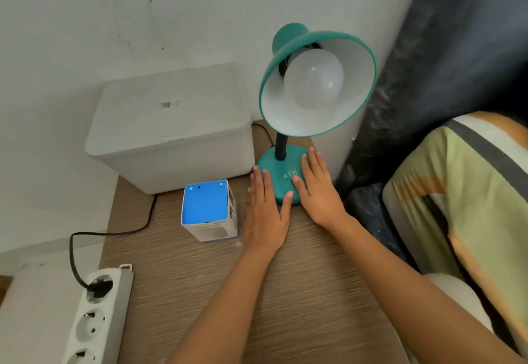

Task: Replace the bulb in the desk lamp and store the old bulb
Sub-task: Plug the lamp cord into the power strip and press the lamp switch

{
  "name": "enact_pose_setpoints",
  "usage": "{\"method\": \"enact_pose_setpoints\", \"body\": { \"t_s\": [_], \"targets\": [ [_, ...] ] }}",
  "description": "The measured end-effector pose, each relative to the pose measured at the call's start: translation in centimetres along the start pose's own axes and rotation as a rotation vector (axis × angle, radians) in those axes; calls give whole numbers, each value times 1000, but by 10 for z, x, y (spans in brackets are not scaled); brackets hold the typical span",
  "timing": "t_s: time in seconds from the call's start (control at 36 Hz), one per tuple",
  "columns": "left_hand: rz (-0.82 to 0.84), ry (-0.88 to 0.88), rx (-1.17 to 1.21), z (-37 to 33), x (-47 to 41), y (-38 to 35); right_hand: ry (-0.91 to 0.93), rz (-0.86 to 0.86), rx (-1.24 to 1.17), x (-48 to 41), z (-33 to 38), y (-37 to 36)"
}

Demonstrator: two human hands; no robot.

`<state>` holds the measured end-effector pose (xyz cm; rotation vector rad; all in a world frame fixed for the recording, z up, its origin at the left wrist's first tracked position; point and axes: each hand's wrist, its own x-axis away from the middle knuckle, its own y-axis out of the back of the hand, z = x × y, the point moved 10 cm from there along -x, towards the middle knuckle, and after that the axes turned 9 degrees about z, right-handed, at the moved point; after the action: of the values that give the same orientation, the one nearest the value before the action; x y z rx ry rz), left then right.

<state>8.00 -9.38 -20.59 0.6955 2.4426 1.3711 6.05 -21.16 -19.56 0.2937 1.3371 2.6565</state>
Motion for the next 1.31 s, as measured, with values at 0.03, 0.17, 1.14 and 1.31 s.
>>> {"method": "enact_pose_setpoints", "body": {
  "t_s": [0.03,0.17,1.14,1.31],
  "targets": [
    [0,0,-1,0,0,0,4,6,6,0,1,0],
    [1,-2,3,0,0,0,8,14,47,1,1,0],
    [-8,5,38,1,1,4,-17,22,-38,7,5,1],
    [-13,1,40,0,1,5,-24,-25,-89,6,4,4]
  ]
}}
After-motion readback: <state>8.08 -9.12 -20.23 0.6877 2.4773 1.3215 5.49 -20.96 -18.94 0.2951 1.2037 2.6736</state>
